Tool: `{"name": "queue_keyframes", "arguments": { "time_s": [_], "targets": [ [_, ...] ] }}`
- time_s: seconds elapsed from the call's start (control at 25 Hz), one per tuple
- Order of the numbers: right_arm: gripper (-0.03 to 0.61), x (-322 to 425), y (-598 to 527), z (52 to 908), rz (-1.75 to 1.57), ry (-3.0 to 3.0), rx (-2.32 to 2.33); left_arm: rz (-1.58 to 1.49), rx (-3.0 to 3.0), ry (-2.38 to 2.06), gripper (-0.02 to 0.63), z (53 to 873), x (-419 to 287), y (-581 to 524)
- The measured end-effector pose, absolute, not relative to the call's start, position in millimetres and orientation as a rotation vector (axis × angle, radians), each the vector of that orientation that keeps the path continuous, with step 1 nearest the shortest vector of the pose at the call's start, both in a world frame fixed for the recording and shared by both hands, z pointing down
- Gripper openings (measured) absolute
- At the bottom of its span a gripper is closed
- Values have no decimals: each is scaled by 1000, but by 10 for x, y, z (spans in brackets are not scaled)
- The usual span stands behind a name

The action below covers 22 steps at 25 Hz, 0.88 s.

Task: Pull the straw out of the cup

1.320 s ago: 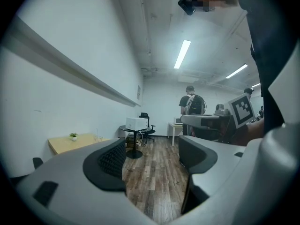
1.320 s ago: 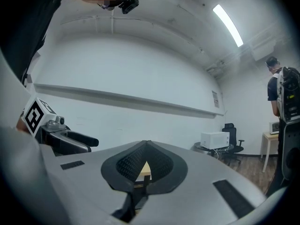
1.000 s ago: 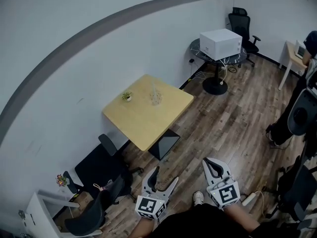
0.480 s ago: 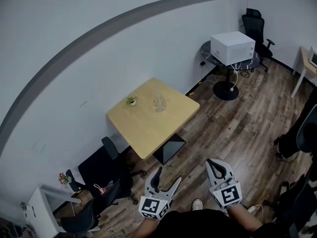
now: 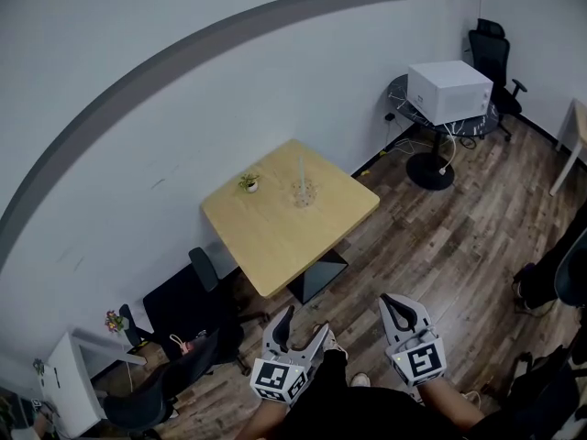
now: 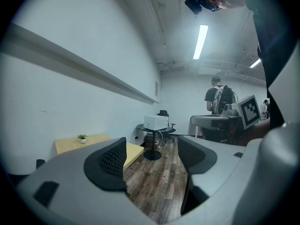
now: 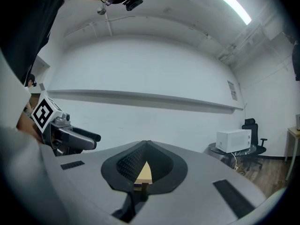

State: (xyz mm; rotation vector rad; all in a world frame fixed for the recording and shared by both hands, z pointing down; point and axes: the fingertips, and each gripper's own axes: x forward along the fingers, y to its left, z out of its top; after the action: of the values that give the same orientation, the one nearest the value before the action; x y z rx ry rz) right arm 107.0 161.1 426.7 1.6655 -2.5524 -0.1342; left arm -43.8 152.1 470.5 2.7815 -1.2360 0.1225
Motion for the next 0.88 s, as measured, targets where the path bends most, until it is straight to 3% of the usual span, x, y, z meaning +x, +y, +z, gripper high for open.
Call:
{"name": "queue_keyframes", "arguments": {
  "time_s": [0.88],
  "targets": [
    [18, 830, -532, 4421, -45, -2546, 1589, 92, 2687, -1226, 354, 4942, -550, -536]
  ]
}}
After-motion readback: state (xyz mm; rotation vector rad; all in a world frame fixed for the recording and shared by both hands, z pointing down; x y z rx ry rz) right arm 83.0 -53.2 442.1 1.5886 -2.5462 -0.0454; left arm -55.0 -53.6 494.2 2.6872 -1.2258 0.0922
